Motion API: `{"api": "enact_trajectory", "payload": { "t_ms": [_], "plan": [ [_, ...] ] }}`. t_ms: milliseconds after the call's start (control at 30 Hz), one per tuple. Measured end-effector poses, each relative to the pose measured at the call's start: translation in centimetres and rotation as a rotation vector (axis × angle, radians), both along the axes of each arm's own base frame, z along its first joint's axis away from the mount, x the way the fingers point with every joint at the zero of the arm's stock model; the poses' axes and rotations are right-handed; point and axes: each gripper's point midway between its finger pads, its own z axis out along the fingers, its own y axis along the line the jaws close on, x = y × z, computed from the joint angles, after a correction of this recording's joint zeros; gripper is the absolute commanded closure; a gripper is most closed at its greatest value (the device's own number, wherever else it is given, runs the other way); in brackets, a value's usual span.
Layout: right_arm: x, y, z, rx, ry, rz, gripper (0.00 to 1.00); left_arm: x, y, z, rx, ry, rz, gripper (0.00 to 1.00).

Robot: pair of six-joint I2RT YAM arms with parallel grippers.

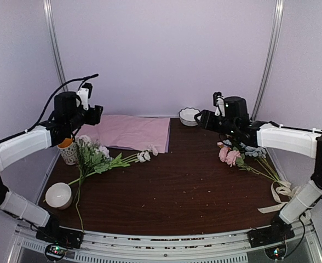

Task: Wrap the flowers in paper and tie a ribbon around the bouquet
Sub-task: Pick up the folded wrapping paper from the corner of the board.

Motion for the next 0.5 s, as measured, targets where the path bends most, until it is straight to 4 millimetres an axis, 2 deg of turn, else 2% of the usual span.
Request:
{"api": "enact_trajectory", "payload": {
  "t_ms": [133,233,367,500],
  "plan": [
    [1.7,6.2,-3.1,0.080,0.119,0.084,0.46,0.8,-3.6,-7.4,0.042,0.232,-0.082,0.39],
    [2.2,9.8,-5.6,0.155,0.203,0.139,0.46,2.2,-6.0,-12.2,0.184,0.419,-0.120,0.40],
    [1.7,11.9,-8.0,0.176,0.276,0.170,0.46,3.3,-7.0,-15.6,0.382,0.522,-0.158,0.37],
    [1.4,12.9,-8.0,0.175,0.287,0.192,0.46,2.6,-6.9,-18.9,0.616,0.592,-0.229,0.35]
  ]
}}
